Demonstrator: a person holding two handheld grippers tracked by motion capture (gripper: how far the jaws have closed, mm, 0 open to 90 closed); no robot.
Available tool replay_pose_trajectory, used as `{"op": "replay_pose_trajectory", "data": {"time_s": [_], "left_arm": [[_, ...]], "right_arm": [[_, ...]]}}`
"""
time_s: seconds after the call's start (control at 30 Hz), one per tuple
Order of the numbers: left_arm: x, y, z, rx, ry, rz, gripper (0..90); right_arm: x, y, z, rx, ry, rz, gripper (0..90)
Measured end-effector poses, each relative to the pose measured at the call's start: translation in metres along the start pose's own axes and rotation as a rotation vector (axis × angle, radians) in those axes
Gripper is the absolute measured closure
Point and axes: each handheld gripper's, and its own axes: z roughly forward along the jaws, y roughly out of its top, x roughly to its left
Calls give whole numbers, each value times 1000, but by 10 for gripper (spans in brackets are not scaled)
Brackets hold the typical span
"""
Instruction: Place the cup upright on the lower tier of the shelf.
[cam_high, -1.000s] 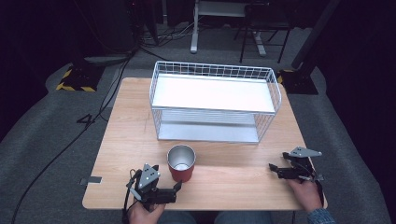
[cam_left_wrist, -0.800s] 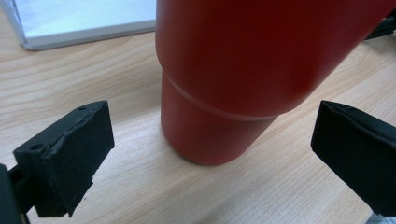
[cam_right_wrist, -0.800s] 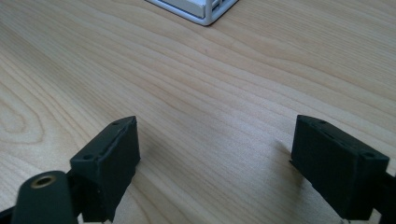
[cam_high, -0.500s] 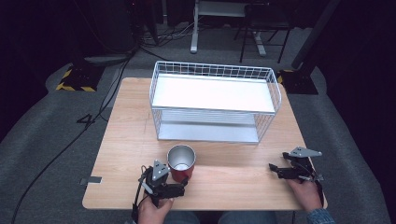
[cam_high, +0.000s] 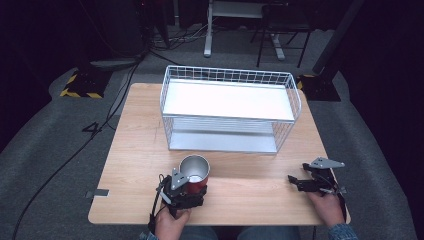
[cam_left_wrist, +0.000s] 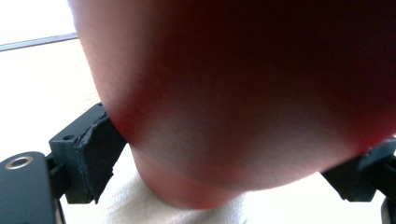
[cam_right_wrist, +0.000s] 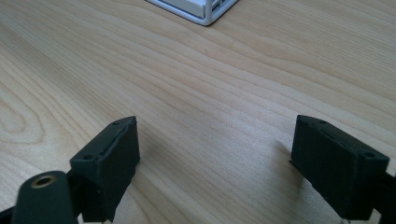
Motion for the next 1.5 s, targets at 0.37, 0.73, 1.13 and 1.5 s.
{"op": "replay_pose_trajectory", "data": {"time_s": [0.37,0.73,1.13,1.5], "left_arm": [[0,-4,8,-75,-26,69,120],[-6,-2,12,-78,27,117,161],[-5,-2,11,-90,11,102,169],[-6,1,4,-82,-18,109,170]], "right_arm": [[0,0,0,0,-1,-1,156],[0,0,0,0,-1,0,156],[0,0,0,-1,-2,-2,158],[0,0,0,-2,2,-2,165]]}}
